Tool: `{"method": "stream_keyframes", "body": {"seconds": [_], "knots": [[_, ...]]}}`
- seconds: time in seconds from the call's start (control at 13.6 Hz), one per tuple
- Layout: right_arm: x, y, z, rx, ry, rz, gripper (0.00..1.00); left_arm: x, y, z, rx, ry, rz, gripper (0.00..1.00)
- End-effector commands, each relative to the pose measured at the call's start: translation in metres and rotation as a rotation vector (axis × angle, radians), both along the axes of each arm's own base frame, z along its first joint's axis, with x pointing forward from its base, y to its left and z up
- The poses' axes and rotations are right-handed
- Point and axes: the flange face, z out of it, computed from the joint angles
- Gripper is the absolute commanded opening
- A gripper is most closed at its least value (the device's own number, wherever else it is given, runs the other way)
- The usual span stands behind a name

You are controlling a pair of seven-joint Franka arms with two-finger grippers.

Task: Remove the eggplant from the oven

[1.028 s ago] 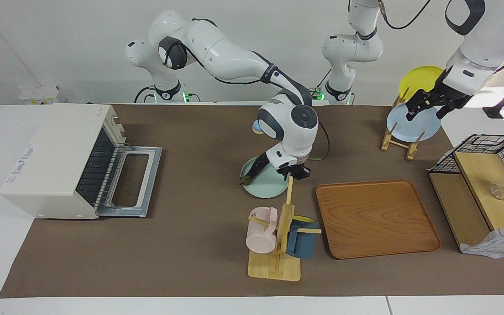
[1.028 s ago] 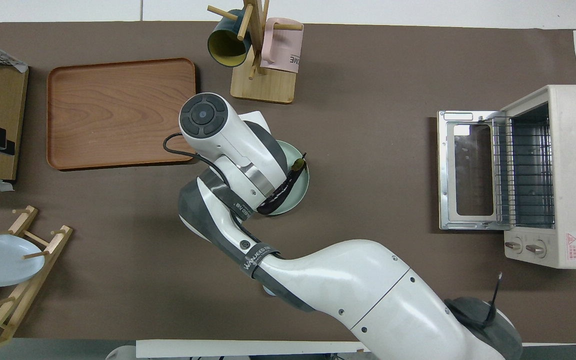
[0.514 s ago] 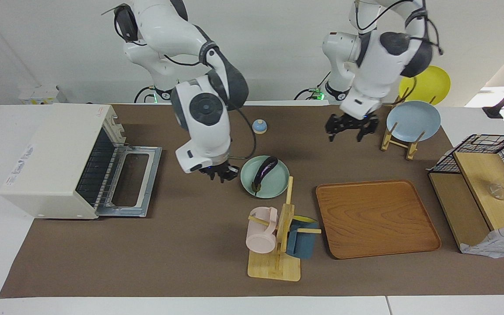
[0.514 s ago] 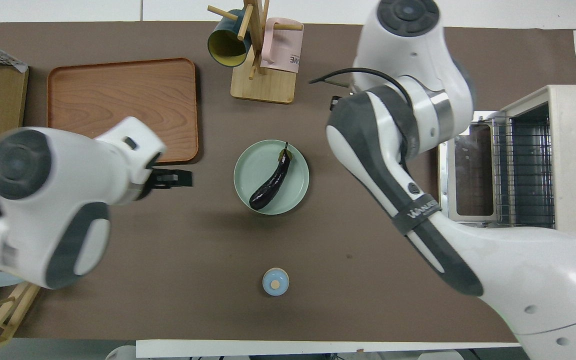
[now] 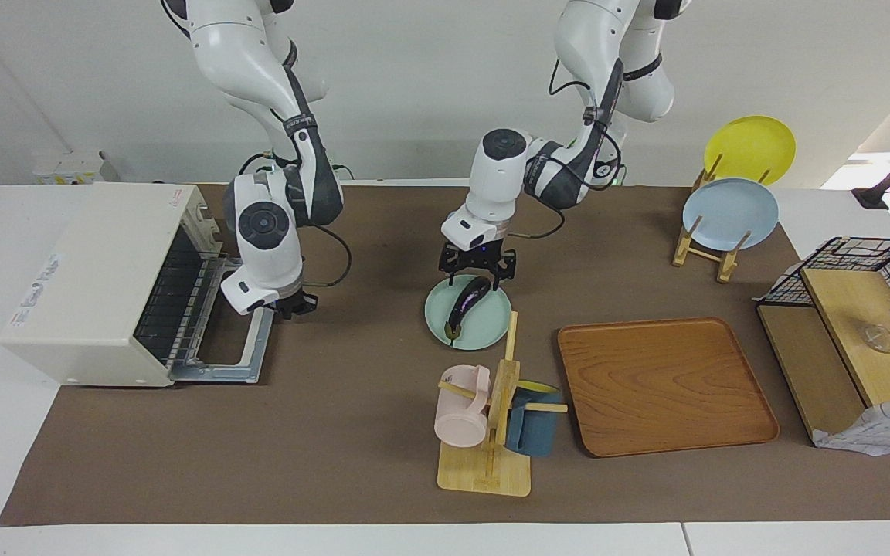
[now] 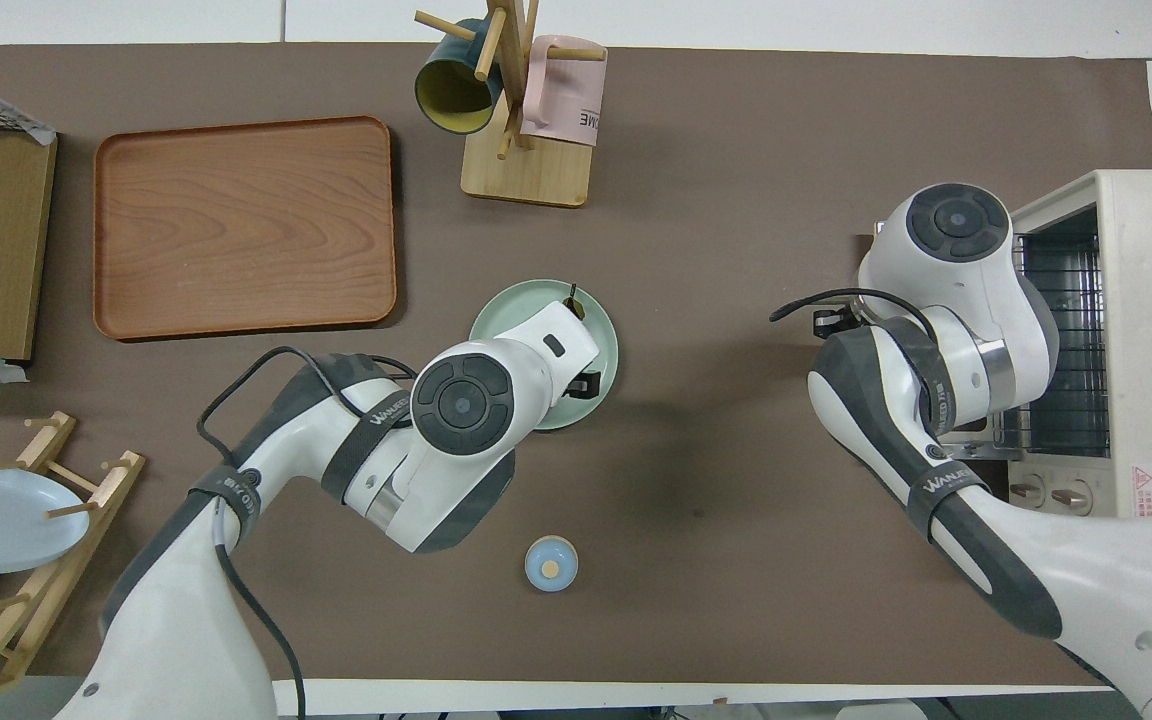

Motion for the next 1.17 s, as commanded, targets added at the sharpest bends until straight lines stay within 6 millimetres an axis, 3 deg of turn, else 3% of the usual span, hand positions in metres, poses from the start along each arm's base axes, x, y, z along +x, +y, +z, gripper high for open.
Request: {"method": "stream_keyframes", "body": {"seconds": [0.0, 0.07, 0.15, 0.29, 0.37, 0.51, 0.73, 0.81, 0.88, 0.95, 1.03, 1.1], "knots": [[-0.009, -0.008, 0.0, -0.039, 0.001, 0.083, 0.01, 0.016, -0.017, -0.02, 0.007, -0.015, -0.011, 0.86], [-0.008, -0.01, 0.0, -0.053, 0.001, 0.098, 0.01, 0.015, -0.017, -0.021, 0.011, -0.005, 0.001, 0.3], [-0.005, -0.01, 0.006, -0.071, 0.01, 0.117, 0.02, 0.013, -0.019, -0.019, 0.006, 0.002, 0.041, 0.03], [0.026, -0.021, 0.058, -0.122, 0.067, 0.179, 0.02, 0.036, -0.017, 0.007, 0.034, 0.028, 0.071, 0.0], [0.034, -0.034, 0.085, -0.118, 0.08, 0.2, 0.02, 0.056, -0.001, 0.022, 0.054, 0.045, 0.105, 0.0], [0.031, -0.071, 0.141, -0.081, 0.094, 0.224, 0.02, 0.094, 0.068, 0.061, 0.091, 0.078, 0.103, 0.0], [0.005, -0.11, 0.202, -0.018, 0.075, 0.223, 0.11, 0.177, 0.223, 0.042, 0.113, 0.063, 0.051, 0.0], [0.001, -0.108, 0.221, 0.008, 0.042, 0.206, 0.29, 0.198, 0.257, 0.027, 0.127, 0.069, 0.044, 0.0], [-0.001, -0.102, 0.249, 0.076, -0.008, 0.179, 0.68, 0.209, 0.273, 0.016, 0.134, 0.068, 0.032, 0.0], [-0.001, -0.1, 0.281, 0.163, -0.055, 0.148, 1.0, 0.213, 0.285, 0.01, 0.128, 0.044, 0.03, 0.21], [0.0, -0.097, 0.31, 0.195, -0.098, 0.125, 1.0, 0.211, 0.292, 0.004, 0.118, 0.037, 0.053, 0.91], [-0.002, -0.095, 0.323, 0.204, -0.109, 0.079, 1.0, 0.213, 0.292, 0.008, 0.118, 0.034, 0.056, 1.0]]}}
